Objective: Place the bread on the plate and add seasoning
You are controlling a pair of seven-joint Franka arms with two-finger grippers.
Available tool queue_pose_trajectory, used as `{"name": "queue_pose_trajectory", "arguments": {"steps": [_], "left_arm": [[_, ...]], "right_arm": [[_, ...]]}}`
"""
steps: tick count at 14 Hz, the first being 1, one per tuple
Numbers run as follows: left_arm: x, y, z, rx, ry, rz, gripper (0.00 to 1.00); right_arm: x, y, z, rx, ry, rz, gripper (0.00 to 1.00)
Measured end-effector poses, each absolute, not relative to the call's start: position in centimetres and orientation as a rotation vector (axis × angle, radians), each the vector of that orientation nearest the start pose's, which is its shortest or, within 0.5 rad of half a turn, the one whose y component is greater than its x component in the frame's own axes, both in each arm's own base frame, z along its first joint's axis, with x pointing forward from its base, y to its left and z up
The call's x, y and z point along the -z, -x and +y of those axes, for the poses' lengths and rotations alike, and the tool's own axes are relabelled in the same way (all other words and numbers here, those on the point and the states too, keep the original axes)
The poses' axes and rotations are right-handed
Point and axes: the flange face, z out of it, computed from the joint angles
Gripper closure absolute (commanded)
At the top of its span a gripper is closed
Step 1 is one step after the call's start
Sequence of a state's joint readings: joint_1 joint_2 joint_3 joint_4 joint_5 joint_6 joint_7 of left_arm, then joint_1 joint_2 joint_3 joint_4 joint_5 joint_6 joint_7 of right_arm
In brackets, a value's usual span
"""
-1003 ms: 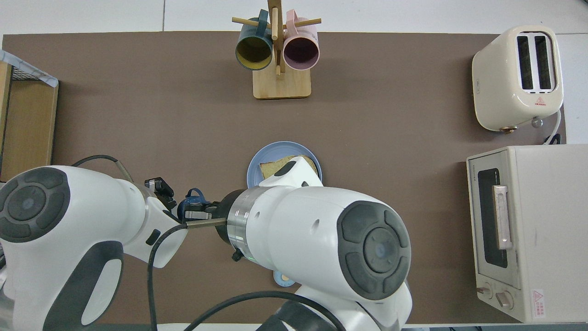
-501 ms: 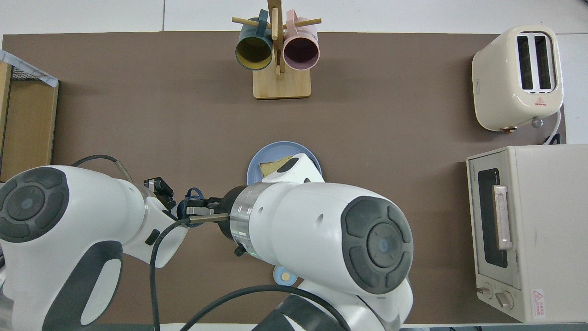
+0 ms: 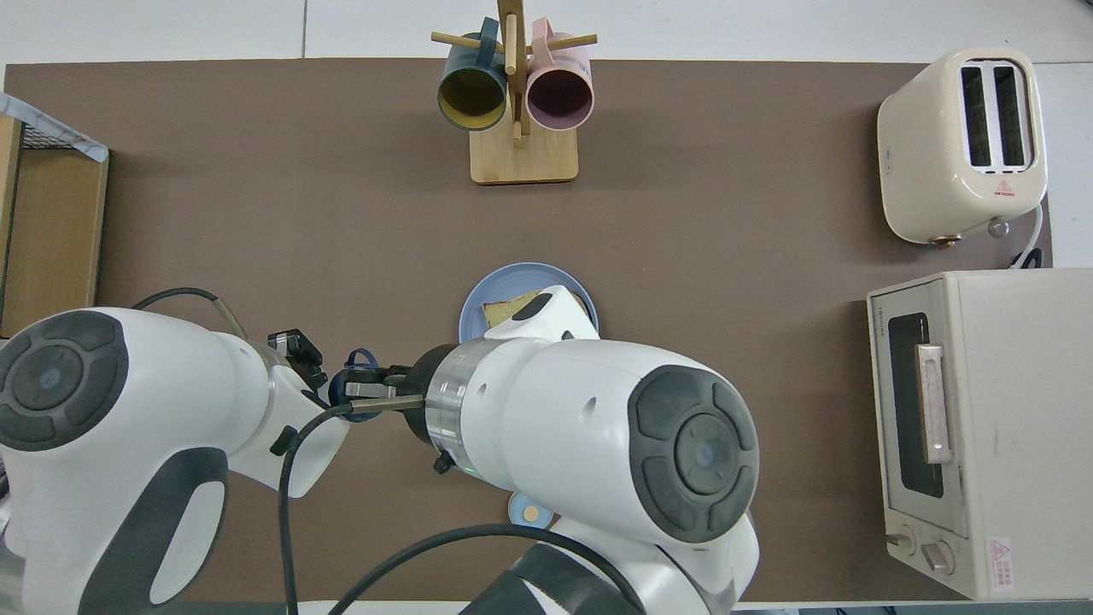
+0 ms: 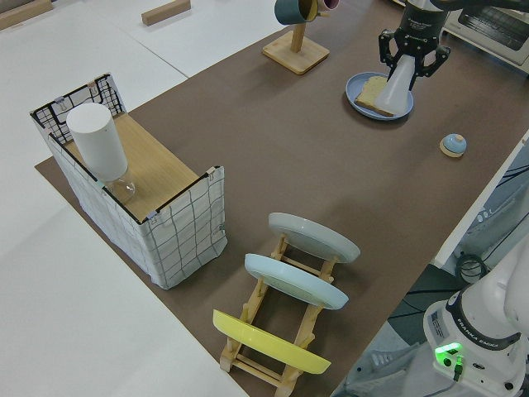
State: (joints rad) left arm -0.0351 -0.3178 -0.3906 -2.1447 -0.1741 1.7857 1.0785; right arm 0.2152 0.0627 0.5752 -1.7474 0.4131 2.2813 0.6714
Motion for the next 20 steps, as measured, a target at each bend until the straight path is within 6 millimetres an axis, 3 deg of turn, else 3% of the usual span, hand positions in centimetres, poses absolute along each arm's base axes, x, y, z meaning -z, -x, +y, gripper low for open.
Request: {"name": "queue_pose_trajectory", "arguments": {"steps": [1, 2, 8, 12, 13, 14, 16, 17, 20], "left_arm": [[-51.9, -40.8, -21.7, -0.066, 2.411, 2.115, 1.00], [-51.9, -40.8, -21.7, -0.066, 2.411, 2.116, 1.00], [-52.0, -40.9, -21.6, -0.055, 2.415, 2.112, 1.00], [-52.2, -40.9, -21.8, -0.042, 2.413, 2.117, 1.00], [-52.3, -40.8, -21.9, -0.040, 2.411, 2.119, 1.00], [-52.3, -40.8, -21.9, -0.038, 2.410, 2.120, 1.00], [-52.3, -40.8, -21.9, -0.040, 2.410, 2.119, 1.00], [-52.2, -40.8, -21.8, -0.043, 2.412, 2.119, 1.00], [-52.3, -40.9, -21.8, -0.026, 2.410, 2.114, 1.00]], "right_arm": [[-58.5, -43.6, 44.1, 0.105, 2.522, 0.108, 0.97], [-58.5, -43.6, 44.1, 0.107, 2.521, 0.108, 1.00], [-58.9, -44.0, 43.8, 0.105, 2.510, 0.156, 1.00], [-60.3, -47.1, 40.7, 0.097, 2.442, 0.297, 1.00], [-60.2, -47.4, 40.4, 0.091, 2.436, 0.310, 0.14], [-60.1, -47.4, 40.4, 0.088, 2.438, 0.311, 0.00], [-60.0, -47.7, 39.8, 0.085, 2.454, 0.316, 0.00], [-59.8, -48.5, 38.5, 0.103, 2.493, 0.312, 0.00], [-59.0, -52.8, 30.1, 0.192, 2.699, 0.195, 0.00]]}}
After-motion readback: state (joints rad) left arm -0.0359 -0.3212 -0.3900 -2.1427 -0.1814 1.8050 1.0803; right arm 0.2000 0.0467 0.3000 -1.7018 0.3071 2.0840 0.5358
